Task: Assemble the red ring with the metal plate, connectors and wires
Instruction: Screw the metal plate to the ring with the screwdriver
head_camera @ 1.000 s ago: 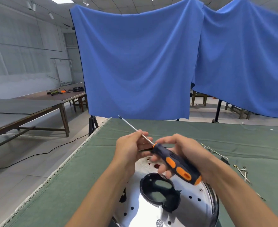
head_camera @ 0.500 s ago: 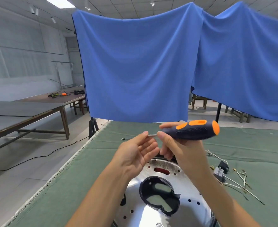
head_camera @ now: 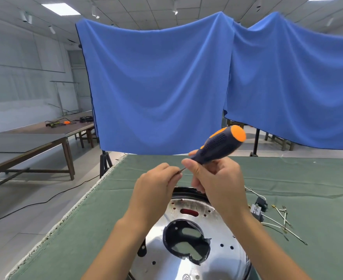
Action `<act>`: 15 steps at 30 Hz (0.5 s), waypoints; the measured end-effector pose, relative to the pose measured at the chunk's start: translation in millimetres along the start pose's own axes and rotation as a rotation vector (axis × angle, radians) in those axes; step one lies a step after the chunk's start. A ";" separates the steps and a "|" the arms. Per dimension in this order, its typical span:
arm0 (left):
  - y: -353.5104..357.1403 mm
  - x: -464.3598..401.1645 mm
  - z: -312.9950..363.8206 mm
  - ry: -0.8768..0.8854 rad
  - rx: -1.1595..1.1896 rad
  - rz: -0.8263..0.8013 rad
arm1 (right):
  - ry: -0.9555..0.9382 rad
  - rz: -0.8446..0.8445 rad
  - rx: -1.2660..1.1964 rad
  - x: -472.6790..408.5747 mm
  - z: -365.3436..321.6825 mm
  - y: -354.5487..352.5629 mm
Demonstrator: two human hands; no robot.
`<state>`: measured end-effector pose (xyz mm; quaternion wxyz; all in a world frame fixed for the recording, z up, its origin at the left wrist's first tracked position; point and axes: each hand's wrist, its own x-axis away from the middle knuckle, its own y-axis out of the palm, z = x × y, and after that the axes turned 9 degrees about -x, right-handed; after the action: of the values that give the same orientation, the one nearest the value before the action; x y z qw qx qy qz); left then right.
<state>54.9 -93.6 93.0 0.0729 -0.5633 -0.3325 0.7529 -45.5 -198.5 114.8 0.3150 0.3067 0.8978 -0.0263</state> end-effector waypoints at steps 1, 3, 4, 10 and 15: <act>-0.4 -1.5 -1.3 0.017 0.037 0.036 | 0.024 -0.026 -0.054 -1.4 -1.6 1.1; -3.8 -2.1 -3.0 0.046 0.088 0.081 | 0.041 -0.086 -0.032 -5.0 -6.4 4.1; -5.7 -1.8 -3.1 0.054 0.102 0.095 | 0.036 -0.113 0.012 -7.5 -9.4 5.4; -10.7 -4.6 1.4 0.009 0.241 0.073 | -0.067 -0.187 0.183 -16.9 -13.6 5.1; -8.0 -5.1 0.9 -0.066 0.341 -0.011 | -0.131 -0.124 0.279 -18.0 -2.7 10.7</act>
<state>53.8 -90.2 101.8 0.1607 -0.5157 -0.2052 0.8161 -29.9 -198.8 129.0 0.3249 0.2893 0.8802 -0.1898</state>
